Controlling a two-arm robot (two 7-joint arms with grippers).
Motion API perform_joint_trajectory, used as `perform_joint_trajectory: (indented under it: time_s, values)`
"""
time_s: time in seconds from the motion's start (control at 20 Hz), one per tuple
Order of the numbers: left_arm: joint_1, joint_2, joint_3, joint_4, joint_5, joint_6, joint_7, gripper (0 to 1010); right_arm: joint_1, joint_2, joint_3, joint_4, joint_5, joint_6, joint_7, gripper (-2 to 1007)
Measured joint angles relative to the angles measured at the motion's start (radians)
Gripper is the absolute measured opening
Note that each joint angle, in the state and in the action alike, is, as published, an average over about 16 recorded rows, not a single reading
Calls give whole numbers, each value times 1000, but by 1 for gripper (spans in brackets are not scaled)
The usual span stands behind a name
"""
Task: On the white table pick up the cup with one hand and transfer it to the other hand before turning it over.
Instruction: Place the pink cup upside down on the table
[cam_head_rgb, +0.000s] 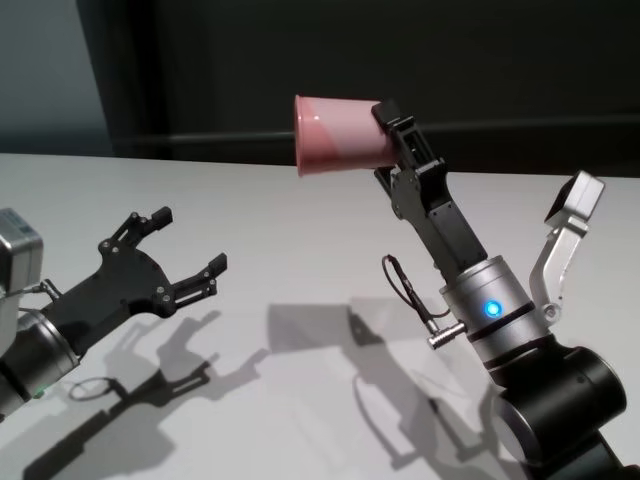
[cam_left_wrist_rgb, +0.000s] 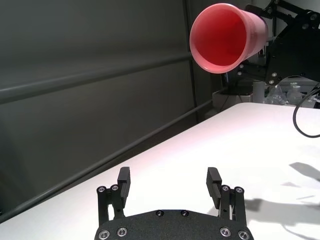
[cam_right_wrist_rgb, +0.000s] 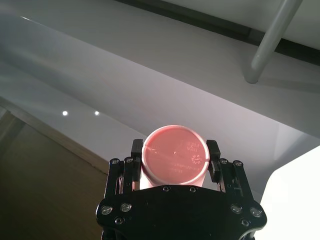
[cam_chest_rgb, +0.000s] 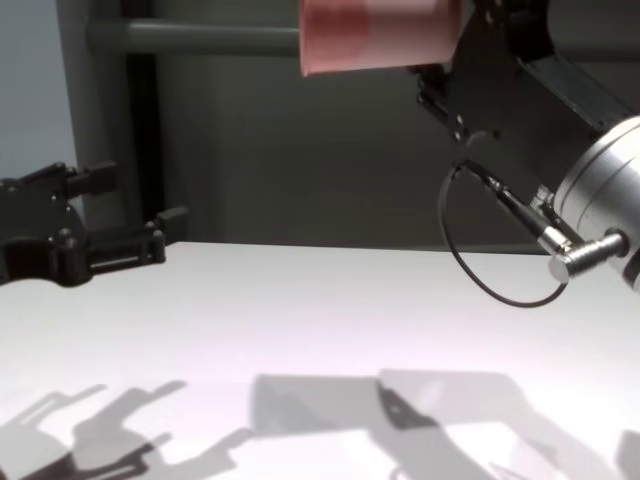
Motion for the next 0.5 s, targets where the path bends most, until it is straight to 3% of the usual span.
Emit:
perform_joint_trajectory:
  time_s: [0.5]
  values:
    - [69,-17,-25,1,26,7,38,1001,0,0,0,0,0,0,0,736]
